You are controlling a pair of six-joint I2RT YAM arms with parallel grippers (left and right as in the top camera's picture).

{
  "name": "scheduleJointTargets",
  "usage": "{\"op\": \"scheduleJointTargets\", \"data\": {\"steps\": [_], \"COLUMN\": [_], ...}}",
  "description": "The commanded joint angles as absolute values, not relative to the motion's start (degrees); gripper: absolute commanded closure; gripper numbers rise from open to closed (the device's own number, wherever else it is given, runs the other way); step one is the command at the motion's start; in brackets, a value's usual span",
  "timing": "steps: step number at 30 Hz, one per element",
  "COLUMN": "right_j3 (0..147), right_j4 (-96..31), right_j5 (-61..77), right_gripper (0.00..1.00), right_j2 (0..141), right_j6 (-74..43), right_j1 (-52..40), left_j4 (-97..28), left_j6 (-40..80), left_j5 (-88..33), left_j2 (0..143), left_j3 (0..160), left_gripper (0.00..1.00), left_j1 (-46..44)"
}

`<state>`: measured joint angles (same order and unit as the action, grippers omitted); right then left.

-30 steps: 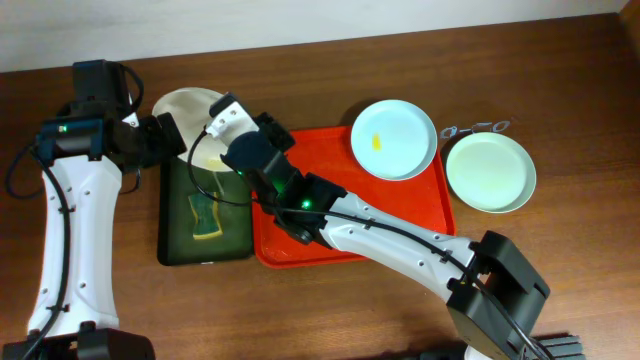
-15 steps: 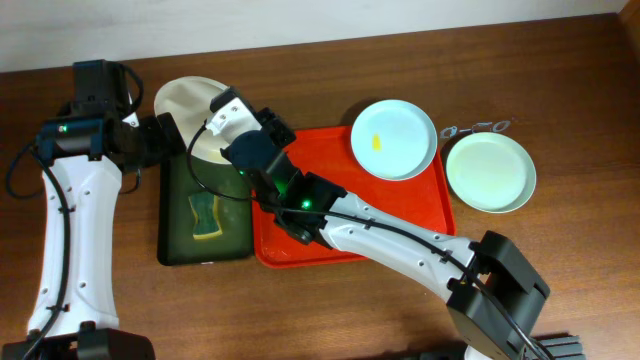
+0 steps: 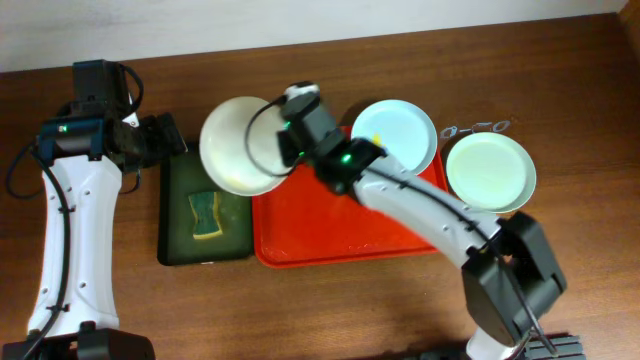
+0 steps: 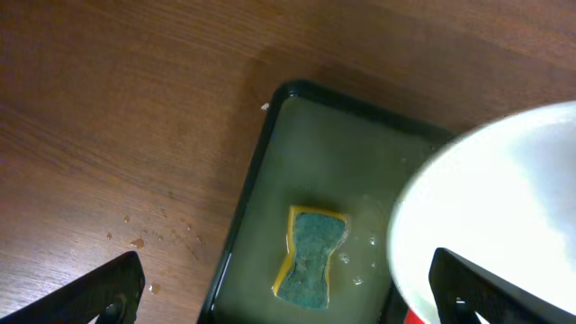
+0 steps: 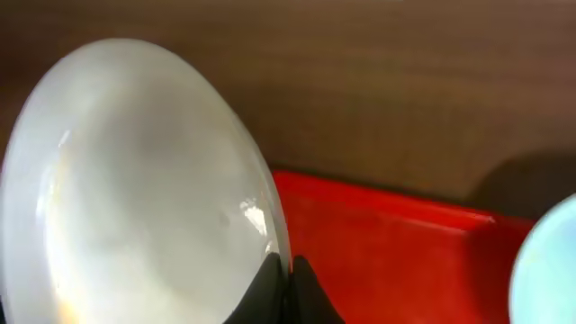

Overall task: Clean dirty plates on tray and stack at the side
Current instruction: 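Stack the plate onto the cleaned plate at the right side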

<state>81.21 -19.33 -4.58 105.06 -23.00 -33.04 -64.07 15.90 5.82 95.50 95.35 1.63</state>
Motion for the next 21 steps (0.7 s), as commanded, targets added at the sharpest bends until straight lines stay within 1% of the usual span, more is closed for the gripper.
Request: {"op": "scheduleJointTargets", "data": {"steps": [1, 3, 6, 10, 11, 13, 16, 19, 21], "right_j3": [81.67, 81.67, 81.67, 81.65, 81.65, 81.65, 81.54, 80.20, 78.74], "right_j4": [-24.86, -30.04, -38.33, -47.46, -50.04, -53.78, -57.10, -57.58, -56.95], "right_j5": [9.17, 12.29, 19.59, 20.12, 19.90, 18.04, 10.90, 9.82, 8.67], "right_gripper": [0.96, 0.96, 0.96, 0.96, 0.96, 0.96, 0.96, 0.96, 0.96], "right_j2": [99.35, 98.13, 97.73, 97.76, 97.76, 97.76, 97.76, 97.84, 97.86], "right_j6": [-27.55, -27.53, -27.49, -24.97, -23.81, -23.79, -22.65, -21.65, -21.65], "right_j1": [-23.79, -16.64, -2.94, 13.23, 18.46, 26.59, 34.68, 37.71, 37.17], "left_j4": [-64.14, -64.14, -64.14, -64.14, -64.14, -64.14, -64.14, -64.14, -64.14], "left_j6": [16.47, 16.47, 16.47, 16.47, 16.47, 16.47, 16.47, 16.47, 16.47], "left_j5": [5.41, 5.39, 5.41, 5.41, 5.39, 5.41, 5.41, 5.41, 5.41], "left_j2": [95.66, 95.66, 95.66, 95.66, 95.66, 95.66, 95.66, 95.66, 95.66], "left_j3": [95.42, 95.42, 95.42, 95.42, 95.42, 95.42, 95.42, 95.42, 95.42], "left_gripper": [0.01, 0.01, 0.01, 0.01, 0.01, 0.01, 0.01, 0.01, 0.01], "left_j1": [1.61, 1.61, 1.61, 1.61, 1.61, 1.63, 1.61, 1.61, 1.61]}}
